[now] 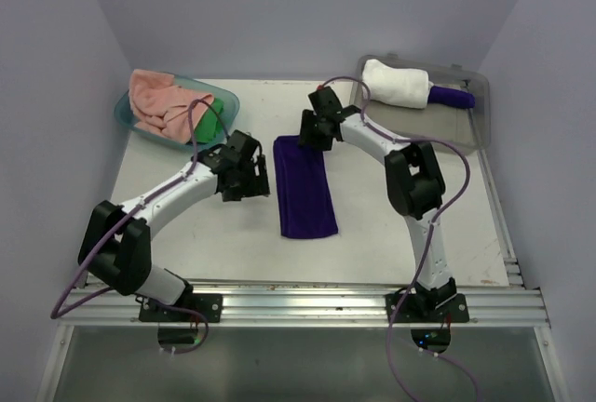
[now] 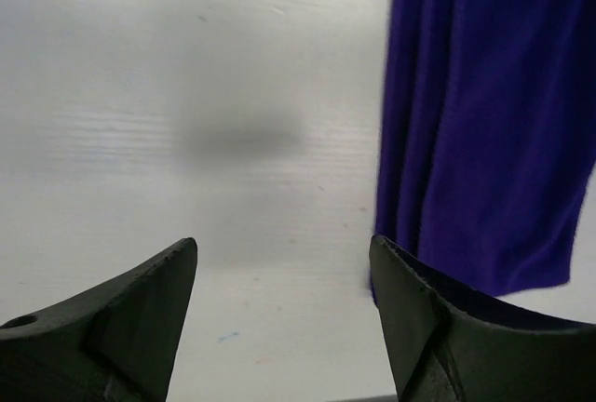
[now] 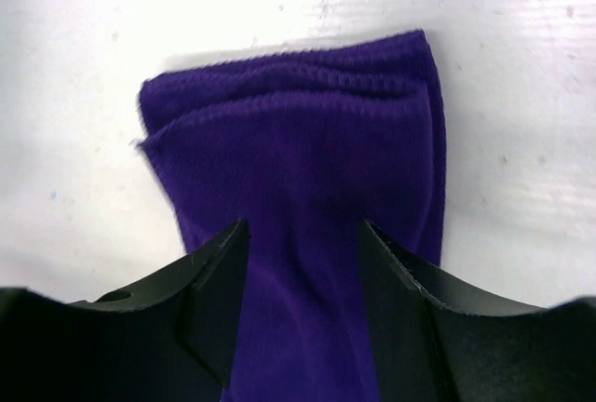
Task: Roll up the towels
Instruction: Roll the towel
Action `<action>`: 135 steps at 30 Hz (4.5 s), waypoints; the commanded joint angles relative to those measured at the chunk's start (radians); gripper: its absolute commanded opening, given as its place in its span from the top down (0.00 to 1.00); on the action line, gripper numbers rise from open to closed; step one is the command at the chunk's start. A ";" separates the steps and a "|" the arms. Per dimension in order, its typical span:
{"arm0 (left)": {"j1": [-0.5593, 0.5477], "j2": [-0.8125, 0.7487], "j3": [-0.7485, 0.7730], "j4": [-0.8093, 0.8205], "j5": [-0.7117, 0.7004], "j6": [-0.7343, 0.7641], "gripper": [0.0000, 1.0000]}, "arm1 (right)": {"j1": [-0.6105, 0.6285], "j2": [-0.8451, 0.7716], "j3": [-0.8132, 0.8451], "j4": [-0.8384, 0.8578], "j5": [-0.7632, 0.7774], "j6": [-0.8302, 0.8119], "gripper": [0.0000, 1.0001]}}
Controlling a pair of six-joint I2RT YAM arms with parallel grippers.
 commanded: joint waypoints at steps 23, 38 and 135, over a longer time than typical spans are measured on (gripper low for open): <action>-0.221 0.209 -0.122 0.388 0.258 -0.154 0.66 | 0.086 -0.572 -0.900 0.308 -0.138 0.024 0.79; -0.224 -0.001 -0.205 0.295 0.272 -0.140 0.58 | 0.147 -0.788 -1.062 0.248 -0.103 0.065 0.81; -0.135 0.157 -0.167 0.353 0.073 -0.225 1.00 | 0.222 -0.672 -0.899 0.155 0.275 0.156 1.00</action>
